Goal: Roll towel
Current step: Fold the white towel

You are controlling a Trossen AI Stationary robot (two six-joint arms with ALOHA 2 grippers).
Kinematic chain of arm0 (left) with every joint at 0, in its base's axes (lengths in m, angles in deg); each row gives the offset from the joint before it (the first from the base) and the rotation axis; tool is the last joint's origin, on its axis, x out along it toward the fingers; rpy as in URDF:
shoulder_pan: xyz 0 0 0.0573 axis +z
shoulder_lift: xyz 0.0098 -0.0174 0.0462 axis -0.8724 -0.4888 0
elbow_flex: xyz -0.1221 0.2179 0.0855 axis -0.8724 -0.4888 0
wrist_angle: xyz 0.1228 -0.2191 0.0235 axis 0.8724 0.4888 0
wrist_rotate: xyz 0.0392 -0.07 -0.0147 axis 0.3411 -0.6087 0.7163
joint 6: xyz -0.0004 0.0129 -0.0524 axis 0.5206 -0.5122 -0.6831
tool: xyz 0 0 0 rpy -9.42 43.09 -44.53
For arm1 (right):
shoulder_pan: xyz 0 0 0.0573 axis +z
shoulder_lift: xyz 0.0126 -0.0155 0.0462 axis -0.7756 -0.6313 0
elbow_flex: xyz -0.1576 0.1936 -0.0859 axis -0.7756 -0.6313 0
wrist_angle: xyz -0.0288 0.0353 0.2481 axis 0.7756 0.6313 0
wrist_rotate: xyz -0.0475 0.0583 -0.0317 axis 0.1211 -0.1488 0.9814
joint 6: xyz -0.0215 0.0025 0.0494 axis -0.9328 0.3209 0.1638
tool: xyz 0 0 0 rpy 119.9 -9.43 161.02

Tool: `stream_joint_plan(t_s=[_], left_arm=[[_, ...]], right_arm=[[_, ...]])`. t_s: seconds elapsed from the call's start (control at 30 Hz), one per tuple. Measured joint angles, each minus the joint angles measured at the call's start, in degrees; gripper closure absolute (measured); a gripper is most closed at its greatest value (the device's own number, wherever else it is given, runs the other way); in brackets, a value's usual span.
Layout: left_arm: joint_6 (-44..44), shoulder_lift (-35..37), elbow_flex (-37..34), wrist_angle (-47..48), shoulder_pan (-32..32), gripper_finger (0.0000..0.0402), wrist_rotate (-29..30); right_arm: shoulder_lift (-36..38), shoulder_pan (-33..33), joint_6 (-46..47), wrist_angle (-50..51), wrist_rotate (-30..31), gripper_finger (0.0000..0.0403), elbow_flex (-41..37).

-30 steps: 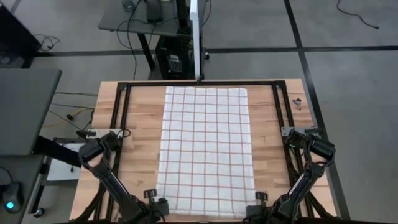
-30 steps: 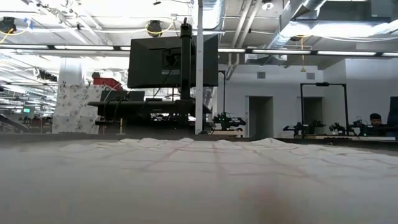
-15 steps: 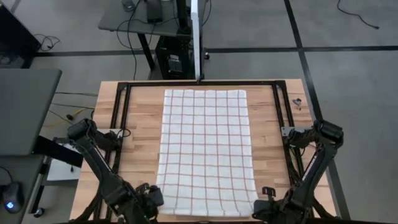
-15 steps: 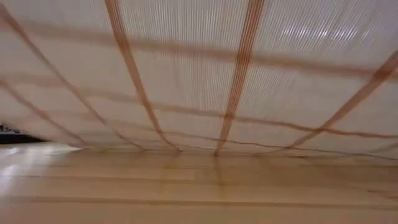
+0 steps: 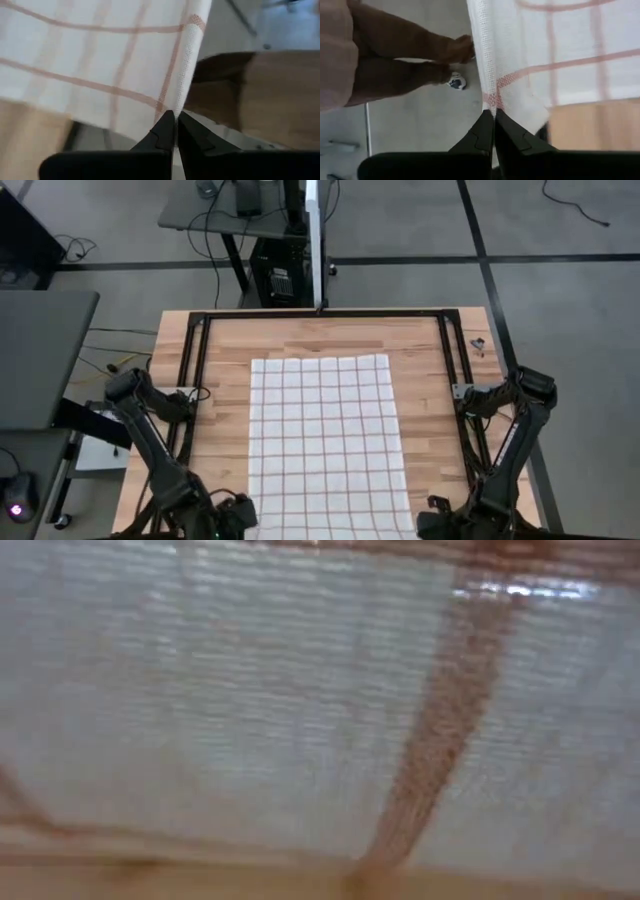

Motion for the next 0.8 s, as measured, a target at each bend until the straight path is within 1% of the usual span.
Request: stream_joint_plan(t_s=[0.17, 0.27, 0.33, 0.4, 0.5, 0.63, 0.8], left_arm=[[4.08, 6.32, -0.18, 15.46, 4.15, 0.0401, 2.74], [7.74, 9.74, -1.27, 24.80, 8.15, 0.0402, 3.02], [10.53, 12.68, -3.71, 28.57, 11.19, 0.0401, 3.11], [14.30, 16.18, -7.76, 28.78, 14.78, 0.0401, 3.10], [19.92, 22.25, -16.36, 26.28, 20.90, 0.0401, 3.12], [27.36, 30.75, -27.00, 20.96, 30.66, 0.0401, 2.86], [38.41, 38.89, -35.51, 16.49, 44.24, 0.0401, 1.72]], right_arm=[[5.70, -6.04, -5.61, 11.58, 0.01, 0.0403, -0.14], [9.56, -11.49, -9.71, 17.01, 0.06, 0.0403, -2.48], [12.06, -15.86, -12.46, 18.59, 0.09, 0.0403, -5.02], [14.73, -20.69, -15.04, 19.18, 0.05, 0.0403, -8.45], [18.50, -28.86, -19.04, 18.94, -0.23, 0.0403, -13.36], [22.28, -40.01, -25.48, 18.18, -3.86, 0.0403, -18.52], [24.27, -53.30, -34.05, 16.93, -7.39, 0.0403, -22.54]])
